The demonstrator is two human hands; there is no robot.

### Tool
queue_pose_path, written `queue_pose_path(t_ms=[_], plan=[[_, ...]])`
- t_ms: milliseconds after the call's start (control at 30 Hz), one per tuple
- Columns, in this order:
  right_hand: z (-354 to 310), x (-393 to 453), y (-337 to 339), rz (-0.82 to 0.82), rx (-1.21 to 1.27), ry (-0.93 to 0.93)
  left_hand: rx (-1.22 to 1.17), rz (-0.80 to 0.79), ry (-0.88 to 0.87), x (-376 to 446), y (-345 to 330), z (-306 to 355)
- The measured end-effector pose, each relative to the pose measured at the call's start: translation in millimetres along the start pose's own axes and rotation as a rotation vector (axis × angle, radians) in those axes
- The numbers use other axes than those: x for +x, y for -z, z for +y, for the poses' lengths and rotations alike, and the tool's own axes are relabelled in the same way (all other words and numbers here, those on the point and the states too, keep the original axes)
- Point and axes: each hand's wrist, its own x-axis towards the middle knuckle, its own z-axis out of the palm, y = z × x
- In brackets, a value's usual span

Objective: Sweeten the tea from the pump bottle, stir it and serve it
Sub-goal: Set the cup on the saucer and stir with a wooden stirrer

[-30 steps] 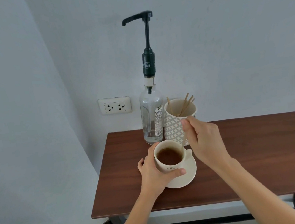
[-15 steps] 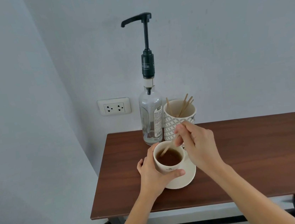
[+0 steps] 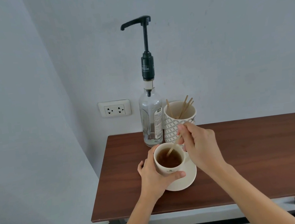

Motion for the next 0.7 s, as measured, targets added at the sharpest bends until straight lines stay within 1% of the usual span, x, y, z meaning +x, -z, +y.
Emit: queue_pose_path(t_ms=[67, 200, 333, 433, 567, 700], plan=[[2.7, 2.6, 0.4, 0.021, -0.056, 0.0, -0.001, 0.003, 0.005, 0.2, -0.4, 0.2], [1.3, 1.5, -2.1, -0.004, -0.001, -0.034, -0.001, -0.006, 0.005, 0.0, 1.1, 0.8], [3.8, 2.6, -1.0, 0.034, -0.086, -0.013, 0.003, 0.0, 0.003, 0.0, 0.7, 1.0], [4.6, 0.5, -2.9, 0.032, -0.015, -0.021, 0.009, -0.003, 0.001, 0.2, 1.4, 1.9], [2.8, 0.1, -0.9, 0.043, -0.03, 0.024, 0.004, 0.008, -0.01, -0.5, 0.7, 2.0], [-3.0, 0.3, 21.5, 0.185, 0.065, 0.073, -0.012, 0.014, -0.005, -0.8, 1.4, 3.0]])
